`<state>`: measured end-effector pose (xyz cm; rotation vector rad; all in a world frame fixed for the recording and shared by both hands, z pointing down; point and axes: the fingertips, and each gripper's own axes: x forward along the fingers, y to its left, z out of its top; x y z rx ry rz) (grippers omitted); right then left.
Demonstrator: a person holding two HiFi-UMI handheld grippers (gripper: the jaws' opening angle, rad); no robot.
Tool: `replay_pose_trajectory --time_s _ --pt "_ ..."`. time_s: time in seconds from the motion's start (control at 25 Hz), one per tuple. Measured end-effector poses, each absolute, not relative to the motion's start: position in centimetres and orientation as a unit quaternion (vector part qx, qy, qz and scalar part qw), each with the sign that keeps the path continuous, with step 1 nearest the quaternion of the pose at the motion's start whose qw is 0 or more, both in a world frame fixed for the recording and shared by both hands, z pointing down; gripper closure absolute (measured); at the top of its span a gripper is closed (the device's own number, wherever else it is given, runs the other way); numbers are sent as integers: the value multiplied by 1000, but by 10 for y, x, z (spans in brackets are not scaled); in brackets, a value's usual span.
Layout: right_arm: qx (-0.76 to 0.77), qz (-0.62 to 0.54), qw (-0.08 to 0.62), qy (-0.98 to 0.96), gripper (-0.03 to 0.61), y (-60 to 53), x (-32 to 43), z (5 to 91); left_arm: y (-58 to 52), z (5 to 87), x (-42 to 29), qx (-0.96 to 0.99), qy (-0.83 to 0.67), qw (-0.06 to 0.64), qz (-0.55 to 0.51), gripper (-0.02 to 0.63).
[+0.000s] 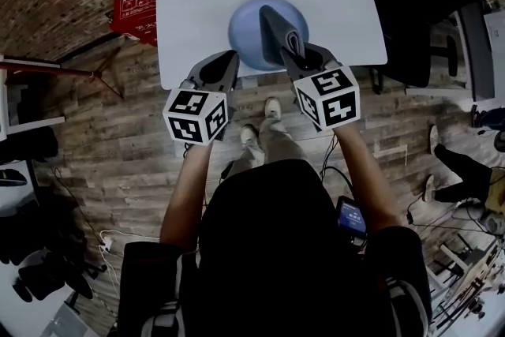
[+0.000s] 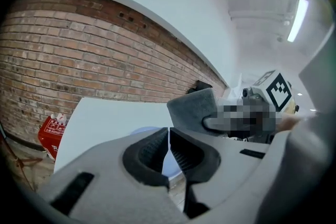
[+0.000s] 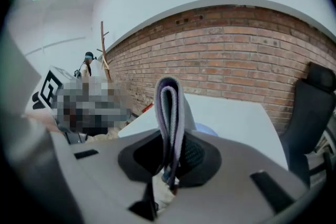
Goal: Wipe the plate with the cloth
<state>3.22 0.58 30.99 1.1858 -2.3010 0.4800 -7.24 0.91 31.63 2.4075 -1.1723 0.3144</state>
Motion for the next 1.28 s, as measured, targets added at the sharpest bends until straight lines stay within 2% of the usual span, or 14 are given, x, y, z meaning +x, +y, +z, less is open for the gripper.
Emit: replay_pose_trajectory --time_s 0.68,1.28 --pt "469 124 174 -857 525 47 31 232 40 254 -72 901 -394 168 70 586" --pt "442 106 123 -882 525 49 45 191 49 214 -53 899 -407 138 86 592"
